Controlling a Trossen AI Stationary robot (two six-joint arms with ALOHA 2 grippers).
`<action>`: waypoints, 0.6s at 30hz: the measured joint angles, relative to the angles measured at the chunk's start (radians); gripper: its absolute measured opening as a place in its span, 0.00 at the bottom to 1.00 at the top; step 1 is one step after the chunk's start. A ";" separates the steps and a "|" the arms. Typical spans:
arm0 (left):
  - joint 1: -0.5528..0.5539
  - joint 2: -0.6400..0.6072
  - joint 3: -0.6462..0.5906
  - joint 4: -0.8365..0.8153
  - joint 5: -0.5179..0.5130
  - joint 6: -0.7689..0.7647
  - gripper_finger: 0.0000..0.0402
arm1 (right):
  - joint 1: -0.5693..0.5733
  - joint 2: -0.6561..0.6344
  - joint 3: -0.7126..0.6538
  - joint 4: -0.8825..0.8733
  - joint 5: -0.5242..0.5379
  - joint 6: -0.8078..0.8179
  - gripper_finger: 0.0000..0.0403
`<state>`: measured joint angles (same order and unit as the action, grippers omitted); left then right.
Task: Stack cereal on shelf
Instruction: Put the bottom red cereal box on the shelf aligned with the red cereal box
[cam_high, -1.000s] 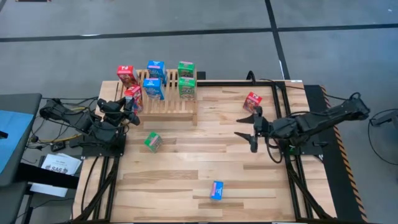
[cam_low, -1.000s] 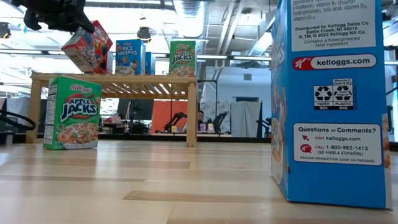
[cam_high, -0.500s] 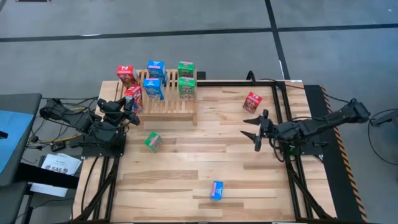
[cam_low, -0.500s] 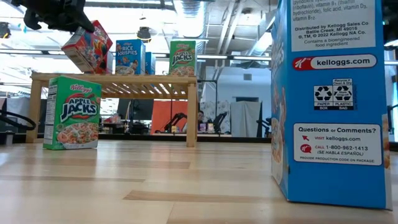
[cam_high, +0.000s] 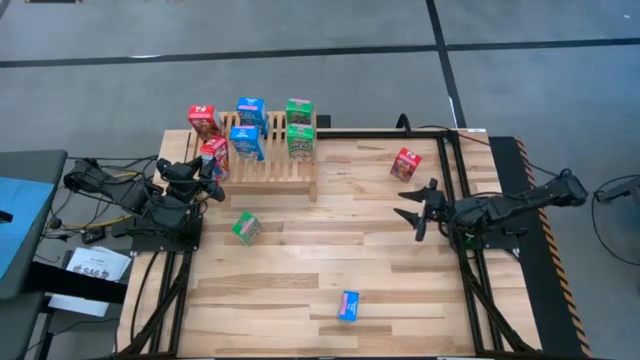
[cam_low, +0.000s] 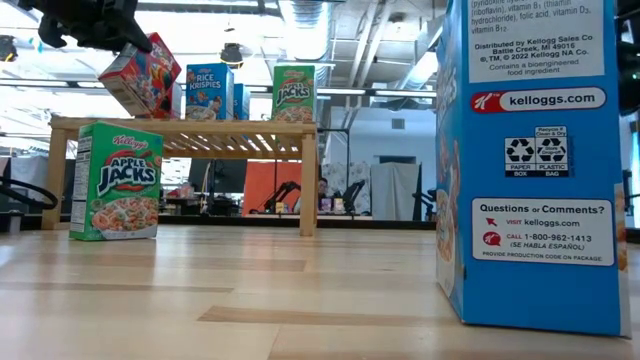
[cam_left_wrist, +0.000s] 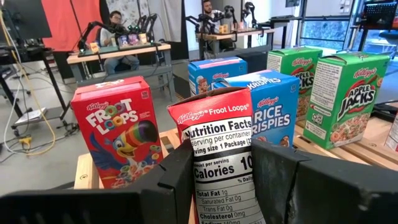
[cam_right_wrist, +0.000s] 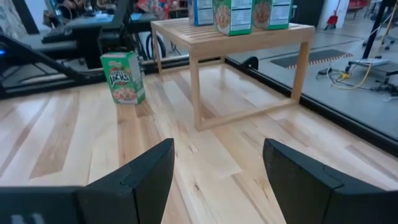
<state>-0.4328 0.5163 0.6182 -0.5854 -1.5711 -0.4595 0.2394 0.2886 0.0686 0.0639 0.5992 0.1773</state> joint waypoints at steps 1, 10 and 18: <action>0.000 0.000 0.000 0.000 0.000 0.000 0.29 | 0.000 -0.013 -0.008 0.001 0.000 -0.002 0.67; 0.000 0.000 0.000 0.000 0.000 0.002 0.29 | 0.002 -0.082 -0.058 0.027 -0.003 -0.024 0.67; 0.000 0.000 0.000 0.000 0.000 0.003 0.29 | 0.002 -0.046 -0.058 0.009 0.000 -0.021 0.67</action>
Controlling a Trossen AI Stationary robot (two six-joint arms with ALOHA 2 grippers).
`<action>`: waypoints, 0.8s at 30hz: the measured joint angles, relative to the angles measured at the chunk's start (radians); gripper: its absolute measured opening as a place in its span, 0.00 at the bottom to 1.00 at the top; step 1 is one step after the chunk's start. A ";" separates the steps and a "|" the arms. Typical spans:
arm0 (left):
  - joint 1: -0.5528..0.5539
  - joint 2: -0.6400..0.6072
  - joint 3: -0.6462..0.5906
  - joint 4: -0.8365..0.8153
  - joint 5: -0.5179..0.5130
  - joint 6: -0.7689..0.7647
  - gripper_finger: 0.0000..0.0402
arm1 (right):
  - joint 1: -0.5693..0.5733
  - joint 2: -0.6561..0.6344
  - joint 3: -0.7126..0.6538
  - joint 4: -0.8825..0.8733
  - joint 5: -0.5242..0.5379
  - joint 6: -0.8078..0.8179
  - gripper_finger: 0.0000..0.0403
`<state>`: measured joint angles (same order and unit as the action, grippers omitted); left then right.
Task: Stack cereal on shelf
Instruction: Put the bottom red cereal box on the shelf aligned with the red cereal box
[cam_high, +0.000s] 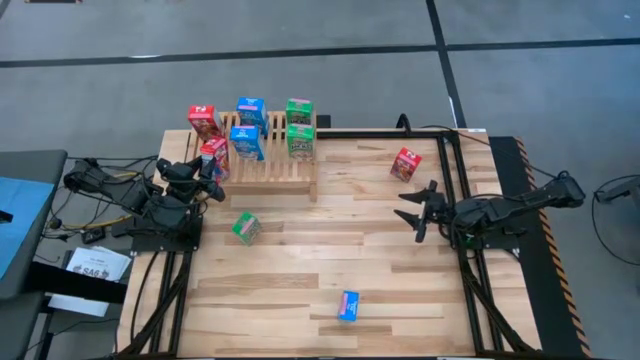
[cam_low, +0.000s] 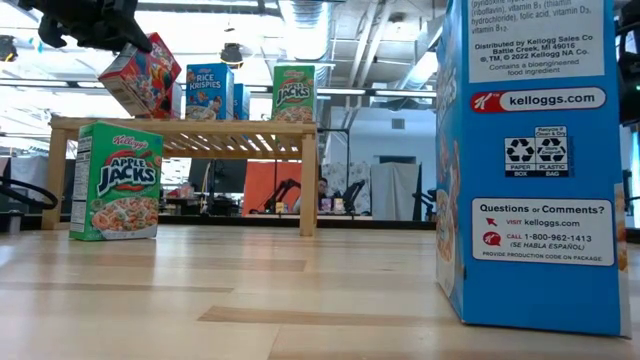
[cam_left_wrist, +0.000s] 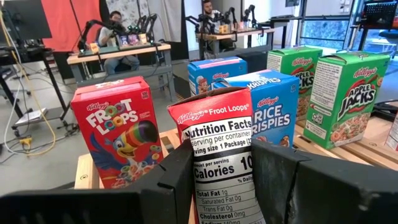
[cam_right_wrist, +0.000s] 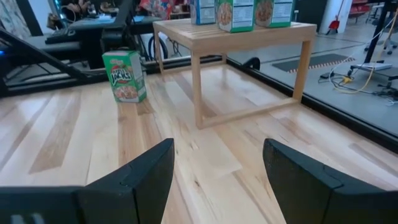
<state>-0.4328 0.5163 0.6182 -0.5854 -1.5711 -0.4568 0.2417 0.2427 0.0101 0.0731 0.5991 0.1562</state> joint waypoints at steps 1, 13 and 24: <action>0.000 0.000 0.000 0.000 0.000 0.000 0.29 | 0.000 0.003 0.000 -0.001 0.000 0.000 0.67; 0.000 0.000 0.000 -0.008 0.000 0.008 0.29 | 0.000 0.013 -0.001 -0.004 0.001 0.001 0.67; 0.000 0.000 0.000 -0.008 0.000 0.003 0.29 | 0.000 0.013 -0.001 -0.005 0.002 0.001 0.67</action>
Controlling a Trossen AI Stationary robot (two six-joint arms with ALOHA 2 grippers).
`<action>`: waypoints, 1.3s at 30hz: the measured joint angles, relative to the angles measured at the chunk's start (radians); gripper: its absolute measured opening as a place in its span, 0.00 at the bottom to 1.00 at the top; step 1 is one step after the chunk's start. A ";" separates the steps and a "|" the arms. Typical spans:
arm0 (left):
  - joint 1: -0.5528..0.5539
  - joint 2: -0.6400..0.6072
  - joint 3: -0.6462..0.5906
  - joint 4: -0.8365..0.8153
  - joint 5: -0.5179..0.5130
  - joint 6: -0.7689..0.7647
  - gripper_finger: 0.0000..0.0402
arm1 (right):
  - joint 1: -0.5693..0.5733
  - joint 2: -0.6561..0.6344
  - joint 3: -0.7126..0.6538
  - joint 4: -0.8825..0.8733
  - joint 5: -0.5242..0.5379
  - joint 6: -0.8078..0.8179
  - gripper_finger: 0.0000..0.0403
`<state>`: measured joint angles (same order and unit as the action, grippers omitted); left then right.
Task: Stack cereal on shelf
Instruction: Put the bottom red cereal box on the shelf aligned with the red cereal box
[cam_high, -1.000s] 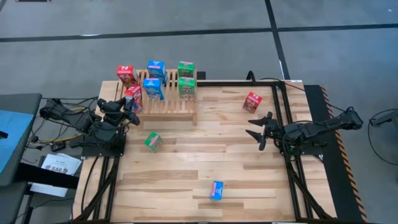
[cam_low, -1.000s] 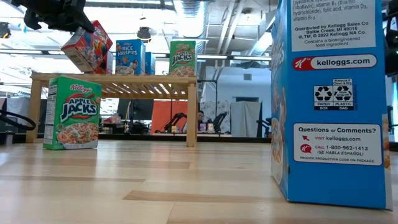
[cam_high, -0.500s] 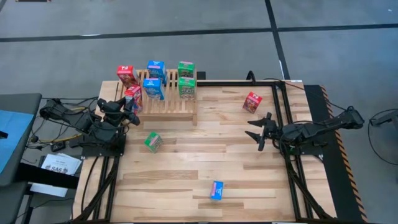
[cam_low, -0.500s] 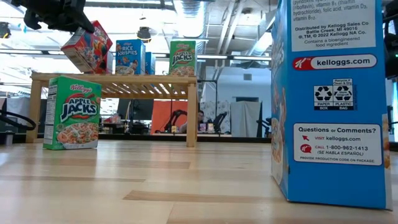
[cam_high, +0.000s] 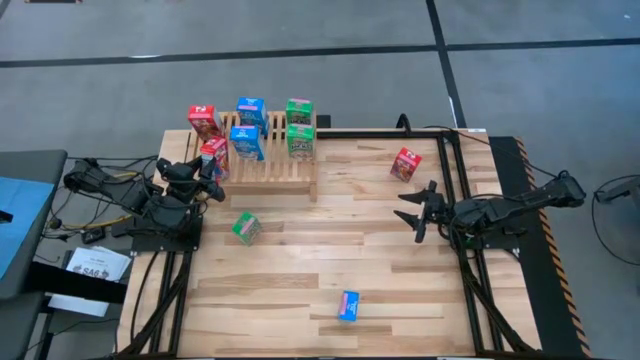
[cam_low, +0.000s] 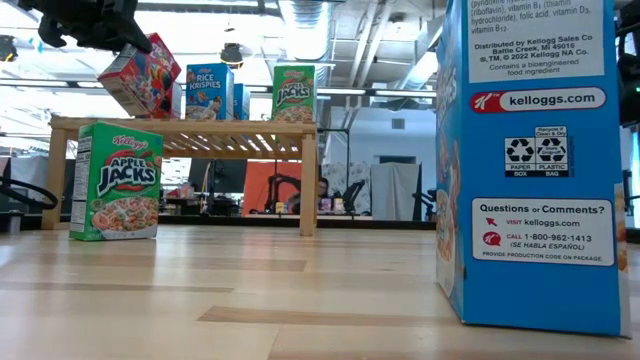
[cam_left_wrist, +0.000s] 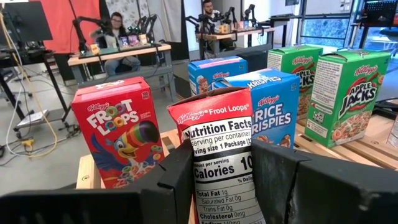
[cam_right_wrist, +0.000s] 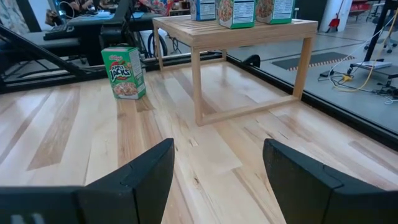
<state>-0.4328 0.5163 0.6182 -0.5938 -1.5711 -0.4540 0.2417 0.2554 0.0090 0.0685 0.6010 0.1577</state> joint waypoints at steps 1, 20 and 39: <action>0.000 0.000 0.000 0.000 0.000 0.000 0.29 | 0.000 0.000 0.000 0.000 0.000 0.000 0.67; 0.122 0.000 0.000 -0.003 0.000 0.002 0.29 | 0.000 0.000 0.000 0.000 0.000 0.000 0.67; 0.267 0.101 0.000 -0.071 -0.002 -0.077 0.29 | 0.000 0.000 -0.001 0.000 0.000 0.000 0.67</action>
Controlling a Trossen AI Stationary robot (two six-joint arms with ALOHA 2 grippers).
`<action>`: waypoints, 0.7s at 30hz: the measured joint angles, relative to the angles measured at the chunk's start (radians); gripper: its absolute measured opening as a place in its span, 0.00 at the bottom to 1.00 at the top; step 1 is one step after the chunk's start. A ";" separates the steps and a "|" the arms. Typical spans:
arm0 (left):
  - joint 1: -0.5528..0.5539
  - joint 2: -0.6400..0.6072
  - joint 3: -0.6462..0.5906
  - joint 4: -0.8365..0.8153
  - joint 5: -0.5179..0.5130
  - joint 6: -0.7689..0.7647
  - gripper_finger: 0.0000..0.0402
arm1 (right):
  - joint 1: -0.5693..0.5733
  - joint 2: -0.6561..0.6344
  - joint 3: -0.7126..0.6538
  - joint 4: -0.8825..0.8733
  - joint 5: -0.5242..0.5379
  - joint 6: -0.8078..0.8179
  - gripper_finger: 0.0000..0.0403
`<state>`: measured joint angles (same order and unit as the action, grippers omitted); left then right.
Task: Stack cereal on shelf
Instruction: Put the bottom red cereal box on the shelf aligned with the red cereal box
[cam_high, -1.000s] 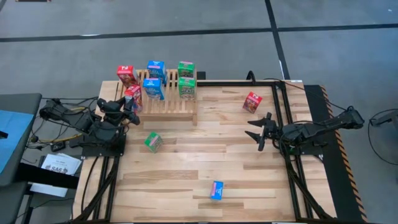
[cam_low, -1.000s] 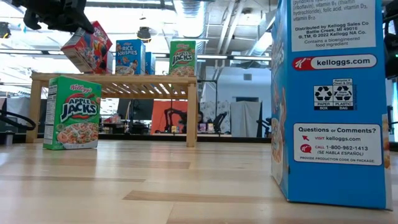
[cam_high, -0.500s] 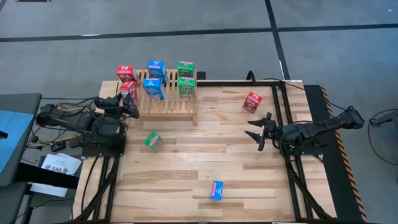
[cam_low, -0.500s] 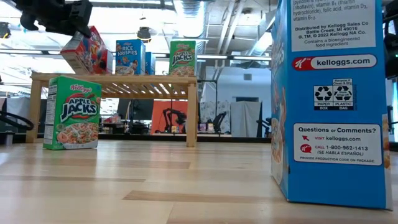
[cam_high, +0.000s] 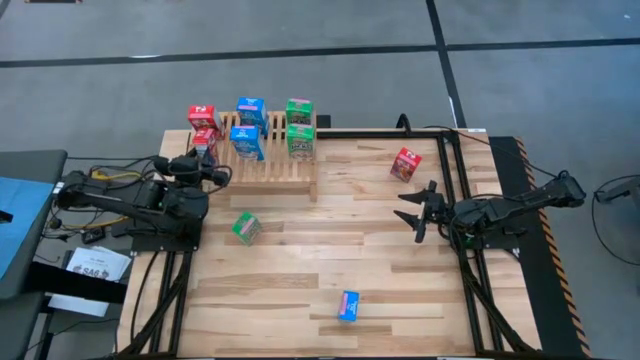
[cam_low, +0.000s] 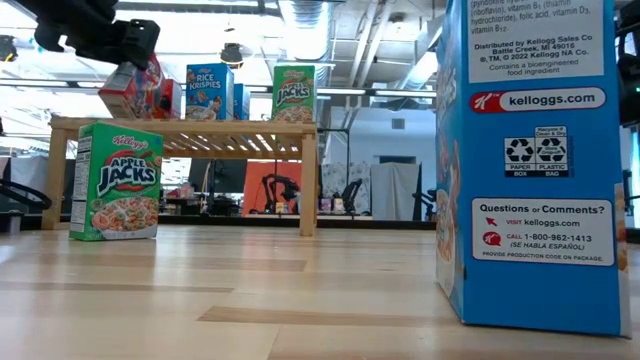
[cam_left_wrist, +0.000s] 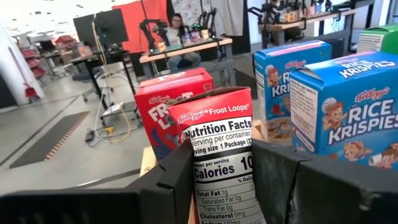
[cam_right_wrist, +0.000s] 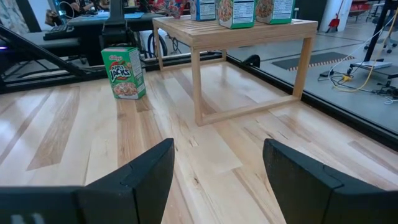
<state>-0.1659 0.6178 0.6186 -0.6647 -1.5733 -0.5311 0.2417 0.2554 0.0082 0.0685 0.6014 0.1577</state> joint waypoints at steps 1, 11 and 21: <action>0.004 0.004 0.000 -0.002 -0.001 -0.008 0.30 | 0.000 0.000 0.000 0.000 0.000 0.000 0.67; 0.012 0.017 0.000 -0.004 -0.001 -0.036 0.37 | 0.000 0.000 0.000 0.000 0.000 0.000 0.67; 0.008 0.017 0.000 -0.017 0.014 -0.041 0.47 | 0.000 0.000 0.000 0.000 0.000 0.000 0.67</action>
<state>-0.1577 0.6350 0.6186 -0.6820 -1.5588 -0.5717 0.2417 0.2558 0.0082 0.0681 0.6014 0.1577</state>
